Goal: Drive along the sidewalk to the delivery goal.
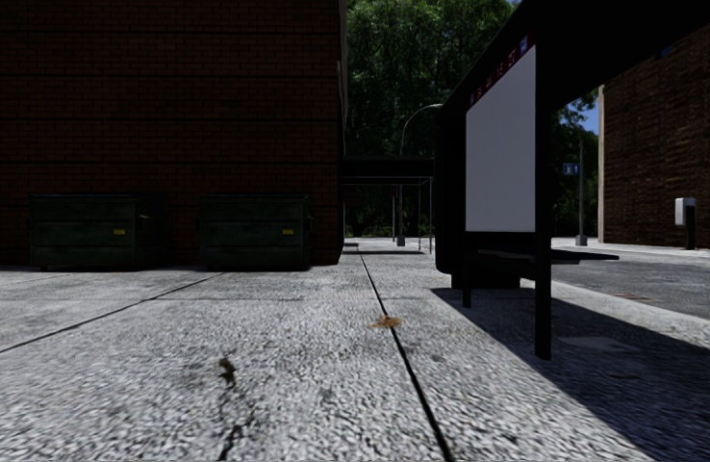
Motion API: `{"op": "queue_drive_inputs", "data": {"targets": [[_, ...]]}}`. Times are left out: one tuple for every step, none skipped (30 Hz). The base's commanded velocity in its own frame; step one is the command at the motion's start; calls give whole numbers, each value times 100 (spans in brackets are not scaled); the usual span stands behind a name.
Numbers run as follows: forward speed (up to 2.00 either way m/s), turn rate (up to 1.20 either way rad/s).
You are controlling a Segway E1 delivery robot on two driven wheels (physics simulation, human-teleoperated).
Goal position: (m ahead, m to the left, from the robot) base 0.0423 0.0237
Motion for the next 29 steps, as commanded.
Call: {"op": "queue_drive_inputs", "data": {"targets": [[0, 0], [0, 0], [0, 0], [0, 0], [0, 0], [0, 0], [0, 0], [0, 0], [0, 0], [0, 0], [0, 0], [0, 0], [0, 0], [0, 0], [0, 0], [0, 0], [0, 0], [0, 0], [0, 0], [0, 0], [0, 0], [0, 0], [0, 0], [0, 0], [0, 0], [0, 0], [0, 0], [0, 0], [0, 0]]}}
